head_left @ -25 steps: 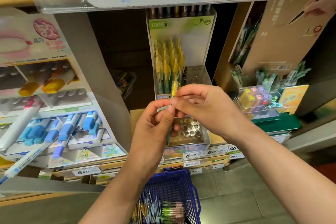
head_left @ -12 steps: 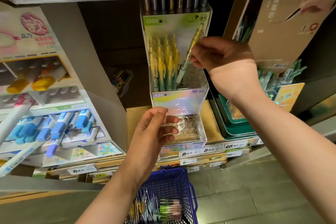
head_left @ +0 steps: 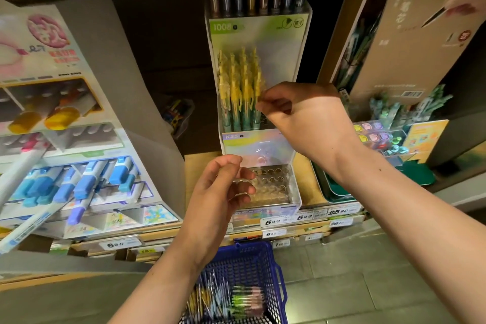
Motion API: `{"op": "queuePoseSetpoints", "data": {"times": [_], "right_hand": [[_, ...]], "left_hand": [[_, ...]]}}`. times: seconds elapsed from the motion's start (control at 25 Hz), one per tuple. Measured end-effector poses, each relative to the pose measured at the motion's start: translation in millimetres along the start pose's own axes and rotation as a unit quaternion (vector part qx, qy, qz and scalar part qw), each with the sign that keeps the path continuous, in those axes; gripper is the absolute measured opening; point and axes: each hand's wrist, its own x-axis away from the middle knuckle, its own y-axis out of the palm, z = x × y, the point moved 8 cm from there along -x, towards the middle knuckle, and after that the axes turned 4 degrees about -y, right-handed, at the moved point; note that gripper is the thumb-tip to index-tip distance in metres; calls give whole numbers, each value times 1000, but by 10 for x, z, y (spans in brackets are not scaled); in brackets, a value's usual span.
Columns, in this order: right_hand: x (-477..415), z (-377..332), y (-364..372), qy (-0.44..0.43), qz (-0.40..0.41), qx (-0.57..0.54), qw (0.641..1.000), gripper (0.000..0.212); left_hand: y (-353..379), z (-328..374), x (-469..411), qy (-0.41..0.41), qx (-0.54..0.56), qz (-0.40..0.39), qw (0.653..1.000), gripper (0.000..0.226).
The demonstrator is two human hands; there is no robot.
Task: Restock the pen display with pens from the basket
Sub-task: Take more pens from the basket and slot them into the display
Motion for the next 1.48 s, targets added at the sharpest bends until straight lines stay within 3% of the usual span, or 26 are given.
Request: {"op": "queuePoseSetpoints", "data": {"times": [0.24, 0.4, 0.52, 0.68, 0.84, 1.0, 1.28, 1.48], "right_hand": [[24, -4, -1, 2, 6, -1, 1000, 15], [113, 134, 63, 72, -68, -19, 995, 23], [227, 118, -92, 110, -14, -91, 990, 22], [572, -149, 69, 167, -51, -307, 936, 25], [1032, -414, 534, 178, -121, -423, 880, 26], [1642, -454, 1147, 196, -166, -440, 860, 10], [2855, -98, 2298, 296, -228, -445, 814, 10], [3983, 599, 3466, 351, -283, -407, 794, 7]], "left_hand": [[72, 45, 27, 5, 2, -6, 1000, 18], [89, 154, 102, 13, -8, 1, 1000, 22], [94, 243, 216, 27, -26, 13, 999, 22], [25, 314, 478, 45, -52, 42, 997, 25], [-299, 160, 784, 66, -44, 76, 994, 21], [-848, -393, 1037, 52, -22, 144, 988, 21], [-1809, -1814, 1398, -33, 5, 192, 981, 24], [-2441, -3332, 1283, -113, 1, 217, 970, 21]]}}
